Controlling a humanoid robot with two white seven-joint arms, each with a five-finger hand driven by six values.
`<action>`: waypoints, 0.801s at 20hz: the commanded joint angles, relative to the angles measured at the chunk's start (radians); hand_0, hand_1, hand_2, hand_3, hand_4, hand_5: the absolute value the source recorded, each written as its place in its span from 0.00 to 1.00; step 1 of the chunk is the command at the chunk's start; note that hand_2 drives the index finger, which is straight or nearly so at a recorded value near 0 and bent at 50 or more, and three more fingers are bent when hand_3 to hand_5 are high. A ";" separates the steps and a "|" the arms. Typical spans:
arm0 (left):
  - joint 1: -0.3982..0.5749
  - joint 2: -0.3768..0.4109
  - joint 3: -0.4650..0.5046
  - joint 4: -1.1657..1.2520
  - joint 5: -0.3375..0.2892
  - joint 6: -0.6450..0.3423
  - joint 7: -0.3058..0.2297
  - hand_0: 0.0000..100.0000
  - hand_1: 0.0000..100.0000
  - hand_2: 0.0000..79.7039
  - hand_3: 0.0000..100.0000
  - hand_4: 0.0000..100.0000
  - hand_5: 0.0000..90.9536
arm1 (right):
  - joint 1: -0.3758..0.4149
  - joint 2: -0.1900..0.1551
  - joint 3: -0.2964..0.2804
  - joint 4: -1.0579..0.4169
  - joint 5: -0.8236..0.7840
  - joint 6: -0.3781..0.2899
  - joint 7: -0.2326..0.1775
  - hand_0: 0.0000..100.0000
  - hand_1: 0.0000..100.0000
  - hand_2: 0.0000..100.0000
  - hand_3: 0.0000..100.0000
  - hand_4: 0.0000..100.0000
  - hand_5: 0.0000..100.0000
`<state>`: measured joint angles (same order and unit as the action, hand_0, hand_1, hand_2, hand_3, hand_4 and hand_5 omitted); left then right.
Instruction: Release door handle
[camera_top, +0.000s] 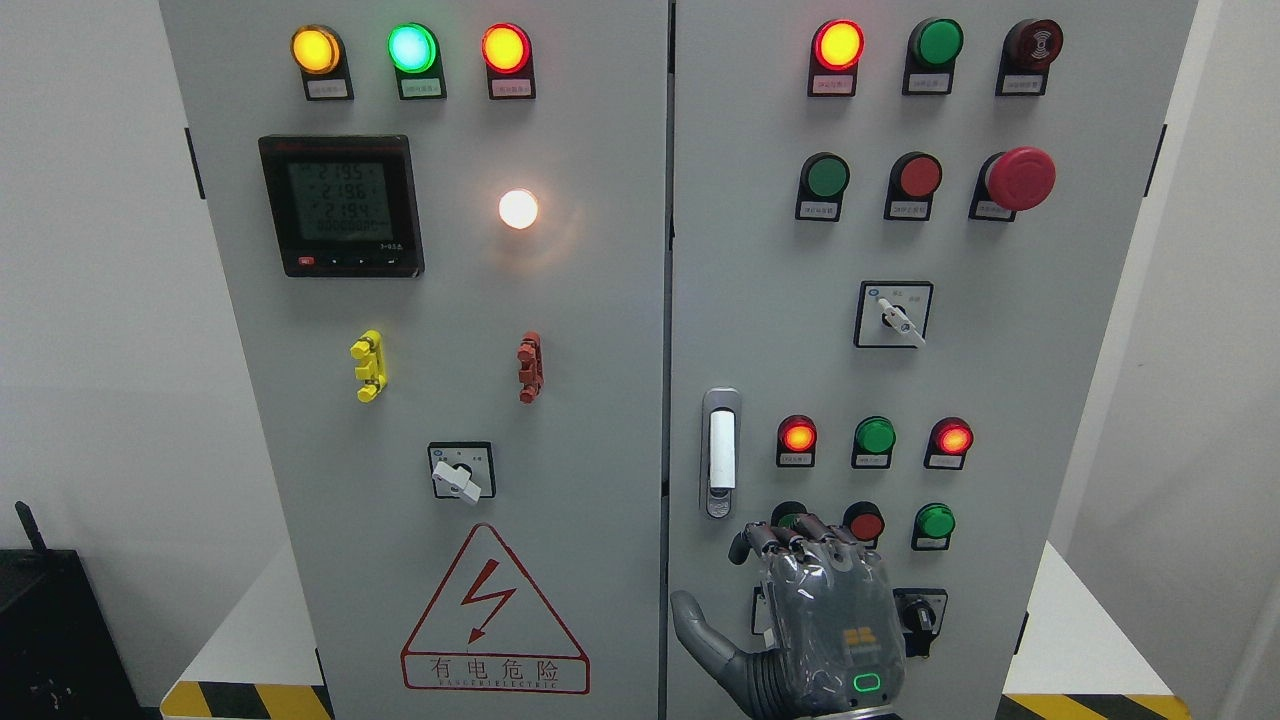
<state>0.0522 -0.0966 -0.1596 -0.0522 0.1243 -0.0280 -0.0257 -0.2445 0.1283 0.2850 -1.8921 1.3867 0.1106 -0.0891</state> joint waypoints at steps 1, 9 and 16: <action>0.000 0.000 0.000 0.000 0.000 0.000 0.000 0.00 0.00 0.06 0.11 0.00 0.00 | -0.025 -0.001 -0.004 -0.012 0.006 0.039 0.041 0.19 0.28 0.75 0.92 0.69 0.63; 0.000 0.000 0.000 0.000 0.000 -0.001 0.000 0.00 0.00 0.06 0.10 0.00 0.00 | -0.048 -0.006 0.000 -0.012 0.005 0.072 0.061 0.18 0.18 0.79 0.96 0.72 0.64; 0.000 0.000 0.000 0.000 0.000 0.000 0.000 0.00 0.00 0.06 0.11 0.00 0.00 | -0.067 -0.002 0.000 -0.007 0.011 0.081 0.084 0.16 0.24 0.79 0.97 0.72 0.64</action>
<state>0.0522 -0.0966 -0.1596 -0.0521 0.1243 -0.0215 -0.0257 -0.2963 0.1260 0.2849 -1.8997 1.3936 0.1875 -0.0202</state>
